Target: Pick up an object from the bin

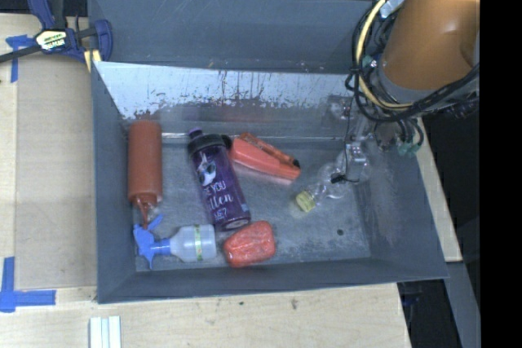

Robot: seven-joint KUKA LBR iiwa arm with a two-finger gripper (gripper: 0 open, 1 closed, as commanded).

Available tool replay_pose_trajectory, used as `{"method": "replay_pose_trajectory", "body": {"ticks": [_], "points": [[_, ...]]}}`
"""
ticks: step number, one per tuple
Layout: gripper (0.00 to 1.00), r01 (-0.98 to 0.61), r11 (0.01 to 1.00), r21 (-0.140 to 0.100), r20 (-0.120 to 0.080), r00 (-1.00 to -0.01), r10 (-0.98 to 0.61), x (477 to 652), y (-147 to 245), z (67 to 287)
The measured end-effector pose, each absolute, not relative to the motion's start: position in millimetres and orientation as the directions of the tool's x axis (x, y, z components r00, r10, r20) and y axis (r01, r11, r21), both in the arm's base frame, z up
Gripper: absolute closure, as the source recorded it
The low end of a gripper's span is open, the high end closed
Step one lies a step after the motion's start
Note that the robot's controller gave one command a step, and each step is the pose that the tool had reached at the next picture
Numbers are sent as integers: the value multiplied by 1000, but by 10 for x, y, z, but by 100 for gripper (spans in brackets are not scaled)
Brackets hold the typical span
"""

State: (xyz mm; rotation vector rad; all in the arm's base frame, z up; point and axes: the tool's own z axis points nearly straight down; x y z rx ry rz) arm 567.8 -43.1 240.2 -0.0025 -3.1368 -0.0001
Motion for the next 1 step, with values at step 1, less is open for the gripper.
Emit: {"method": "replay_pose_trajectory", "body": {"ticks": [1], "points": [[0, 1, 1000, 0, -4, -1000, 1, 5692, -430, 2452]]}}
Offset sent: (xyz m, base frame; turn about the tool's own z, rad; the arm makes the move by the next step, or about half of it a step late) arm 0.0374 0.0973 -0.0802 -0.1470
